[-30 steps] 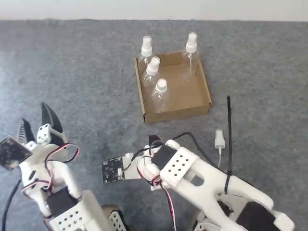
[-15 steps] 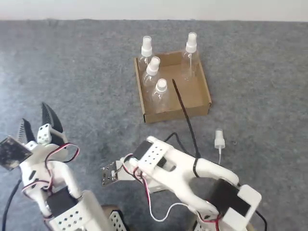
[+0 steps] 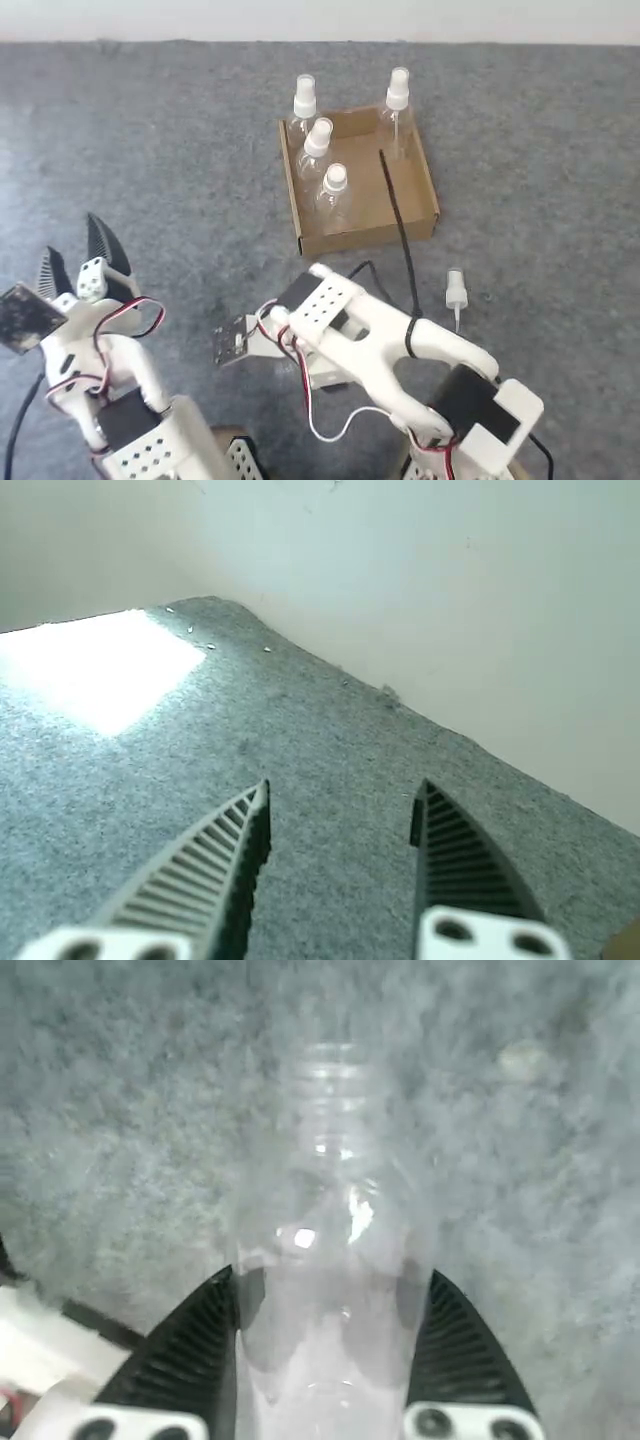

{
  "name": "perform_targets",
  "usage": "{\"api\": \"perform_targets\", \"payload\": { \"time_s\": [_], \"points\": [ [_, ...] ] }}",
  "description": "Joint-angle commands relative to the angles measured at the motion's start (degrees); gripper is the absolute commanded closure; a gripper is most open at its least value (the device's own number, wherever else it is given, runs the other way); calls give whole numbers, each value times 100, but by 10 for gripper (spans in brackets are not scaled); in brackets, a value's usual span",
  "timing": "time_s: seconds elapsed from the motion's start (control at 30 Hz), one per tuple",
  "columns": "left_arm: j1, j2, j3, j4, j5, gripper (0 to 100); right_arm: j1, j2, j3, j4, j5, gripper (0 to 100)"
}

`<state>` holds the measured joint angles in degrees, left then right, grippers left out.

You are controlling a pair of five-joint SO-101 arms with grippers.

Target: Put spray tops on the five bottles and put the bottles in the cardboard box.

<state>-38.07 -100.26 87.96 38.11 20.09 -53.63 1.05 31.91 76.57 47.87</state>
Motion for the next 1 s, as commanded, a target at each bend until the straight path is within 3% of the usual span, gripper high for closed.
{"api": "perform_targets", "payload": {
  "time_s": [0.0,0.17,0.47,0.97],
  "points": [
    [-26,-70,-48,-193,53,786,365,-66,-545,488,53,905],
    [-26,-70,-48,-193,53,786,681,-66,-721,593,53,899],
    [-26,-70,-48,-193,53,786,611,-57,-695,602,53,731],
    [-26,-70,-48,-193,53,786,127,-13,-721,189,-281,705]
  ]
}}
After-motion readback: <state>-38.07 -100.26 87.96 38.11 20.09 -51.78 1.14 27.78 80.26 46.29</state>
